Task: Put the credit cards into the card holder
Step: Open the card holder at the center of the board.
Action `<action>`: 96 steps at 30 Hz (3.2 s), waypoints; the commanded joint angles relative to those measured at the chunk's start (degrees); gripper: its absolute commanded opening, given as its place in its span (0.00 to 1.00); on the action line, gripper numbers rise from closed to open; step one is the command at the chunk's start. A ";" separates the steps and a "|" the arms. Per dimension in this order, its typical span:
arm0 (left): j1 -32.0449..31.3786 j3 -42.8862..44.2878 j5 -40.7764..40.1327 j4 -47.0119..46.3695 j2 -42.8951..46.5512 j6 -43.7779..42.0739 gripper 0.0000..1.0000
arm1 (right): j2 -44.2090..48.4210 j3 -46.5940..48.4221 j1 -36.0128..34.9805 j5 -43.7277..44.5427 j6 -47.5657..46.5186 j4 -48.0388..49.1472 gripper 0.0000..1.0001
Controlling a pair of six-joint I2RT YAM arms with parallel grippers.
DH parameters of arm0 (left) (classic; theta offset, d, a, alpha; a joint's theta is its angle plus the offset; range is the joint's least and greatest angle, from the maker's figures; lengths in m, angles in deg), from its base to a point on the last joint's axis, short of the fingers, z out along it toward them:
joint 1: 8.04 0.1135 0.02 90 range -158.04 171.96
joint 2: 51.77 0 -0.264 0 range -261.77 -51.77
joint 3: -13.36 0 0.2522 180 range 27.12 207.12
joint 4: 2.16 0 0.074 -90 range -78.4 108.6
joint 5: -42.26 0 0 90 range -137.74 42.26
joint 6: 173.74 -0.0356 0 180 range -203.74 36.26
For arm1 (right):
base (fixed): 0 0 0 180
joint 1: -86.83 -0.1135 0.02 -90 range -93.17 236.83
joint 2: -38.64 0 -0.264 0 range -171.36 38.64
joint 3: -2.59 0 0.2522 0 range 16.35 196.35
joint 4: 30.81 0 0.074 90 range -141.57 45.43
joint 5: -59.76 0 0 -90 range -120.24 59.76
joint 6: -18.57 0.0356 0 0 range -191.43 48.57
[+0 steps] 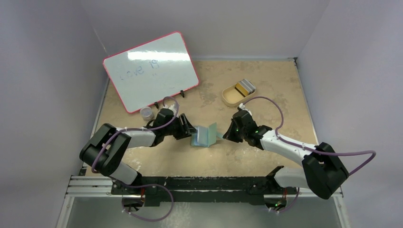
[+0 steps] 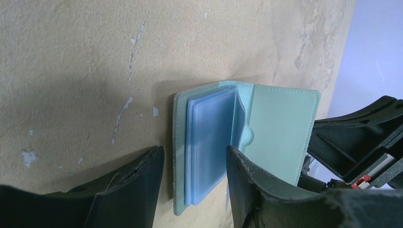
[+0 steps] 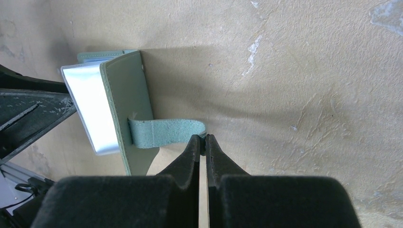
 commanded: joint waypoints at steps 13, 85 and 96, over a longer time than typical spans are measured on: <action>-1.53 1.84 2.10 -7.19 -3.81 3.20 0.27 | -0.64 0.28 0.26 1.30 0.46 -1.52 0.00; -4.69 14.35 -8.21 26.86 9.35 -6.58 0.00 | -19.46 12.17 -6.56 4.17 -6.22 -0.77 0.34; -4.63 13.74 -7.92 27.80 10.13 -7.24 0.00 | -12.96 18.04 -6.47 2.38 -14.53 0.10 0.35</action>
